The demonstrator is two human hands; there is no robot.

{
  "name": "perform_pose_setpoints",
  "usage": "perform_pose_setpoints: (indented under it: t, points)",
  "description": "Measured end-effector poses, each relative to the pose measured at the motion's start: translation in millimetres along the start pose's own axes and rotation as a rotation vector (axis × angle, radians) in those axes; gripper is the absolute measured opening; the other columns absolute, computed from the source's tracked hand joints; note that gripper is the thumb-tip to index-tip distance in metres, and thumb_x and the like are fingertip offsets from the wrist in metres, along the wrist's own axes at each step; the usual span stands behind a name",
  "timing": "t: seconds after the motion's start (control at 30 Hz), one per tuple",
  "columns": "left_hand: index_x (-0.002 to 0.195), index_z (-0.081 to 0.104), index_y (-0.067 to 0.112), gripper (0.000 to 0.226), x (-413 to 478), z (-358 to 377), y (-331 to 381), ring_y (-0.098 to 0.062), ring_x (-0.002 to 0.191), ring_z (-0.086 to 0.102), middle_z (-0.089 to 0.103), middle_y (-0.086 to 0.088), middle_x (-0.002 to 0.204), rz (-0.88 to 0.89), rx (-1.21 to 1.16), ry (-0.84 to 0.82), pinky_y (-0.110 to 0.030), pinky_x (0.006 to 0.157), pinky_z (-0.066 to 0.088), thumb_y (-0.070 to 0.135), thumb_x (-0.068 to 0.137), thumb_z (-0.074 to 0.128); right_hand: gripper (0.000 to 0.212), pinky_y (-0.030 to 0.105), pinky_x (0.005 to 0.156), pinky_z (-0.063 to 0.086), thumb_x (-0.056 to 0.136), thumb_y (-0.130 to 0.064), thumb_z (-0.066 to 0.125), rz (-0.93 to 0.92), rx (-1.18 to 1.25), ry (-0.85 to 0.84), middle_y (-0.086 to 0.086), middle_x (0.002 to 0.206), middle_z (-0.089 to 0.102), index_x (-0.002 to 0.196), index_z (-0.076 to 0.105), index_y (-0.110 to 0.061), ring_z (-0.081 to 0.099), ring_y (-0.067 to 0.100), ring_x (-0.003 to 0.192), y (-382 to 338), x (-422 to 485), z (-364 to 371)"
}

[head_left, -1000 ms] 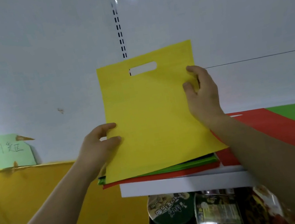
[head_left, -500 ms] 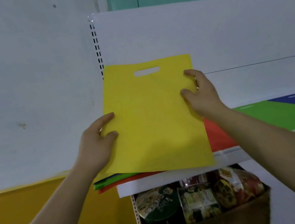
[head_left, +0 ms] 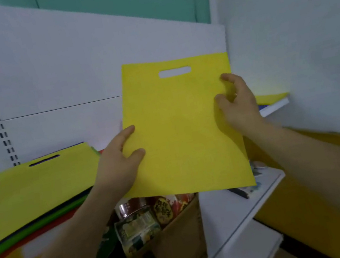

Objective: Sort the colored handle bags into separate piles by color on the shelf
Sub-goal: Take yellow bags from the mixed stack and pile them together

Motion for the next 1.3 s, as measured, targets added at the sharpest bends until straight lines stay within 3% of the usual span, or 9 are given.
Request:
perform_pose_setpoints:
  t: [0.2, 0.33, 0.47, 0.67, 0.8, 0.97, 1.03, 1.13, 1.3]
  points:
    - [0.142, 0.037, 0.03, 0.056, -6, 102, 63, -0.02, 0.121, 0.049, 0.041, 0.002, 0.145, 0.074, -0.065, -0.172, -0.035, 0.097, 0.043, 0.018, 0.092, 0.059, 0.046, 0.008, 0.078, 0.029, 0.093, -0.017, 0.054, 0.053, -0.162, 0.114, -0.016, 0.12, 0.043, 0.137, 0.042, -0.025, 0.039, -0.005, 0.091, 38, 5, -131]
    - [0.142, 0.037, 0.031, 0.055, -21, 179, 109, -0.021, 0.121, 0.048, 0.04, 0.002, 0.145, 0.113, -0.117, -0.265, -0.033, 0.093, 0.043, 0.018, 0.092, 0.058, 0.046, 0.01, 0.08, 0.031, 0.094, -0.018, 0.052, 0.114, -0.222, 0.177, -0.016, 0.118, 0.043, 0.137, 0.042, -0.028, 0.041, 0.002, 0.098, 62, 1, -223]
    - [0.141, 0.039, 0.03, 0.056, -36, 250, 149, -0.022, 0.121, 0.047, 0.041, -0.001, 0.144, 0.144, -0.147, -0.332, -0.035, 0.098, 0.041, 0.017, 0.091, 0.06, 0.044, 0.017, 0.076, 0.036, 0.095, -0.02, 0.052, 0.149, -0.285, 0.236, -0.015, 0.113, 0.044, 0.136, 0.042, -0.031, 0.046, 0.007, 0.09, 88, -10, -302]
    - [0.142, 0.038, 0.027, 0.055, -60, 342, 186, -0.009, 0.104, 0.045, 0.042, 0.001, 0.143, 0.145, -0.242, -0.461, -0.02, 0.079, 0.04, 0.014, 0.092, 0.058, 0.044, 0.017, 0.075, 0.034, 0.094, -0.017, 0.052, 0.203, -0.387, 0.319, -0.014, 0.115, 0.045, 0.136, 0.043, -0.027, 0.046, 0.008, 0.092, 126, -27, -393]
    - [0.141, 0.038, 0.028, 0.054, -61, 394, 200, -0.011, 0.104, 0.048, 0.044, 0.001, 0.14, 0.164, -0.288, -0.545, -0.019, 0.074, 0.042, 0.015, 0.092, 0.058, 0.043, 0.022, 0.067, 0.039, 0.095, -0.018, 0.051, 0.268, -0.425, 0.37, -0.01, 0.111, 0.047, 0.136, 0.042, -0.028, 0.049, 0.007, 0.072, 148, -38, -433]
    - [0.139, 0.041, 0.029, 0.053, -52, 453, 214, -0.01, 0.099, 0.049, 0.047, 0.005, 0.129, 0.205, -0.332, -0.621, -0.014, 0.066, 0.041, 0.013, 0.092, 0.059, 0.043, 0.027, 0.061, 0.041, 0.095, -0.018, 0.05, 0.338, -0.484, 0.453, -0.009, 0.099, 0.048, 0.135, 0.042, -0.03, 0.048, 0.008, 0.065, 173, -37, -467]
    - [0.138, 0.043, 0.028, 0.053, -40, 472, 217, -0.012, 0.103, 0.051, 0.049, 0.003, 0.133, 0.221, -0.361, -0.64, -0.021, 0.076, 0.043, 0.012, 0.091, 0.06, 0.043, 0.027, 0.058, 0.042, 0.095, -0.018, 0.05, 0.344, -0.504, 0.479, -0.011, 0.095, 0.048, 0.135, 0.042, -0.03, 0.048, 0.009, 0.064, 182, -29, -474]
    - [0.138, 0.043, 0.031, 0.053, -13, 499, 218, -0.018, 0.117, 0.05, 0.046, 0.0, 0.14, 0.239, -0.388, -0.674, -0.032, 0.092, 0.045, 0.015, 0.09, 0.061, 0.042, 0.027, 0.061, 0.042, 0.096, -0.02, 0.049, 0.35, -0.531, 0.497, -0.007, 0.107, 0.048, 0.135, 0.041, -0.032, 0.05, 0.011, 0.068, 195, -7, -478]
    - [0.138, 0.043, 0.032, 0.053, 31, 534, 215, -0.019, 0.125, 0.046, 0.045, 0.002, 0.142, 0.267, -0.42, -0.695, -0.039, 0.1, 0.043, 0.017, 0.091, 0.061, 0.043, 0.028, 0.073, 0.041, 0.095, -0.02, 0.05, 0.34, -0.566, 0.529, -0.006, 0.115, 0.047, 0.135, 0.041, -0.032, 0.053, 0.018, 0.089, 219, 32, -473]
Point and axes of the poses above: each hand's wrist, its own x-axis towards the middle knuckle, its own z-axis out of the palm, y = z × x, the point moved 4 cm from there along x, towards the middle knuckle
